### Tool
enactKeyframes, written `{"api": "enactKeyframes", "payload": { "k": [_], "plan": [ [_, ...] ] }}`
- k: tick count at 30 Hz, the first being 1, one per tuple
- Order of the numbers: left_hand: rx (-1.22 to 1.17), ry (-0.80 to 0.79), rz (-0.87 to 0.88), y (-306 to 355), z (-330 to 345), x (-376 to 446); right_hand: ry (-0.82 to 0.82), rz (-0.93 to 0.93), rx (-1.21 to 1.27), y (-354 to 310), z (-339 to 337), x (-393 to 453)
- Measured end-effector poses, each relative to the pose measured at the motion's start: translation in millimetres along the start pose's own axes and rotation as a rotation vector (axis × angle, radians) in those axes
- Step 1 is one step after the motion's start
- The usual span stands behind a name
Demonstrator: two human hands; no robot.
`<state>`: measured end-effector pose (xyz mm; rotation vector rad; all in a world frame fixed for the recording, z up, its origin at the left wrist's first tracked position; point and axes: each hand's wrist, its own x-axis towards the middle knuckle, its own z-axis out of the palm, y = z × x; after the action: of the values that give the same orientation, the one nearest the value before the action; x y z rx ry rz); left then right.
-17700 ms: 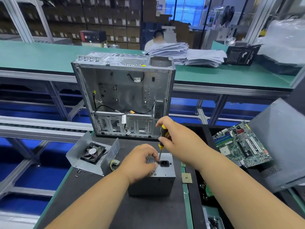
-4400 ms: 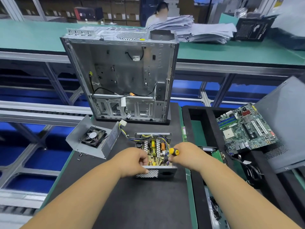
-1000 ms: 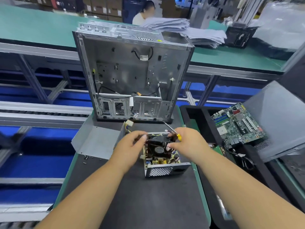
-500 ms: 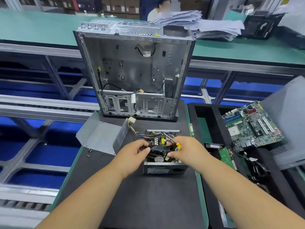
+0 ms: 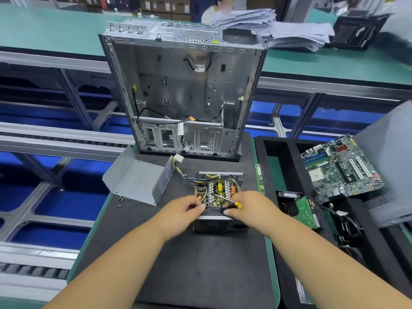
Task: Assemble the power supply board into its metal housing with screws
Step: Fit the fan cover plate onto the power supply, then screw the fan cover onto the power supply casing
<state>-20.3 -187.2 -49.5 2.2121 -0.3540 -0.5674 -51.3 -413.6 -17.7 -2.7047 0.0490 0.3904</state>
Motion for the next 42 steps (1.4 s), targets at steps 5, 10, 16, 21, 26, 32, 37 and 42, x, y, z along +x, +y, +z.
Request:
{"api": "enactKeyframes", "payload": {
  "k": [5,10,16,21,26,32,37,42],
  "plan": [
    [-0.125,0.01,-0.118,-1.4,5.5,6.1,0.027,0.008,-0.056,-4.3,3.5,0.7],
    [-0.159,-0.021,-0.165,-4.9,1.4,10.3,-0.029,0.039,-0.071,-6.0,0.2,6.7],
    [-0.13,0.099,-0.076,-12.6,-15.9,-1.1,0.157,0.102,-0.05,-3.5,-14.7,8.9],
    [-0.25,0.258,-0.081,-27.6,-41.6,-14.0,0.216,0.1,0.103,-22.6,-25.5,15.5],
    [-0.25,0.451,-0.191,-54.7,-66.4,-27.0,0.169,0.042,0.28,-55.8,-13.2,26.2],
    [-0.155,0.577,-0.376,-92.1,-91.2,-40.3,0.194,-0.032,0.331,-89.2,8.6,38.5],
    [-0.035,0.614,-0.431,-125.9,-102.5,-45.1,0.232,-0.037,0.405,-107.2,20.3,47.1],
    [0.058,0.584,-0.45,-147.7,-101.5,-38.9,0.236,-0.018,0.454,-116.7,26.8,52.1]
  ]
}}
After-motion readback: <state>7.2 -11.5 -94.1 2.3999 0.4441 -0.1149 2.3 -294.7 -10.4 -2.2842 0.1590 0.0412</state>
